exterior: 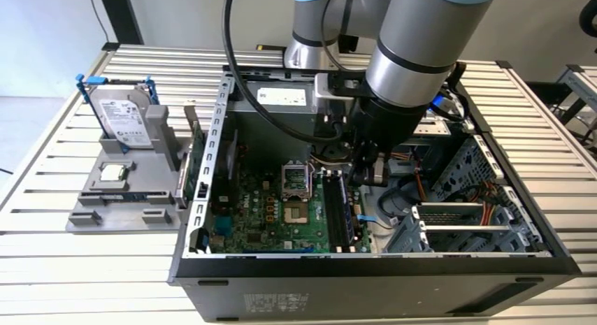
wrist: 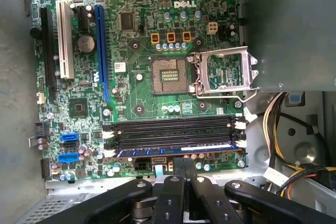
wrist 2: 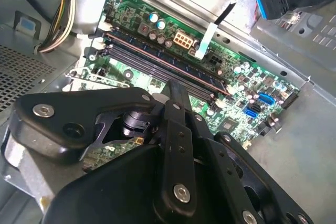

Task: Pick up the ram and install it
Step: 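Press down the ram until it locks into place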

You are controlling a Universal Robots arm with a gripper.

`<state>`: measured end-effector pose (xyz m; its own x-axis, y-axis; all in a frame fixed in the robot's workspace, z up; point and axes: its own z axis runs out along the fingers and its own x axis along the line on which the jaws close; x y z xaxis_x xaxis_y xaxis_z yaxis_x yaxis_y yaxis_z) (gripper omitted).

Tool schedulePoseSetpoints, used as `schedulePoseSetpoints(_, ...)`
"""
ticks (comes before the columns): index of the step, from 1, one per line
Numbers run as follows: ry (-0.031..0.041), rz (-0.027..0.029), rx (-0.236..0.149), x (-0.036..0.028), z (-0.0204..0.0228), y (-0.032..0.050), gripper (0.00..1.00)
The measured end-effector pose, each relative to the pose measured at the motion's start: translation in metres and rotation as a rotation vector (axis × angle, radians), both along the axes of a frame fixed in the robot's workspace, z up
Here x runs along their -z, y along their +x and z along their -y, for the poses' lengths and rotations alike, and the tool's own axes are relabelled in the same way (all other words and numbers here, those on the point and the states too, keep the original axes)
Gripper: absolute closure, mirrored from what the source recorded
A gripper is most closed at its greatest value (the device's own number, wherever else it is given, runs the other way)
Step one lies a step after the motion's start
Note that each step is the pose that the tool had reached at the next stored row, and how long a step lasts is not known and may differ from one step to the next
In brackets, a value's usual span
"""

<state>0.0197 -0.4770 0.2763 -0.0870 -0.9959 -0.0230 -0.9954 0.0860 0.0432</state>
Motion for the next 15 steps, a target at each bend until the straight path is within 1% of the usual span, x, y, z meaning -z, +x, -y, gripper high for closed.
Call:
schedulePoseSetpoints(4, -0.0001, 0.0, -0.002, 0.0, 0.0, 0.0, 1.0)
schedulePoseSetpoints(9, -0.0003, 0.0, -0.026, 0.0002, -0.0001, 0.0, 1.0)
schedulePoseSetpoints(15, 0.0001, 0.0009, -0.053, 0.0025, 0.0, 0.0001, 1.0)
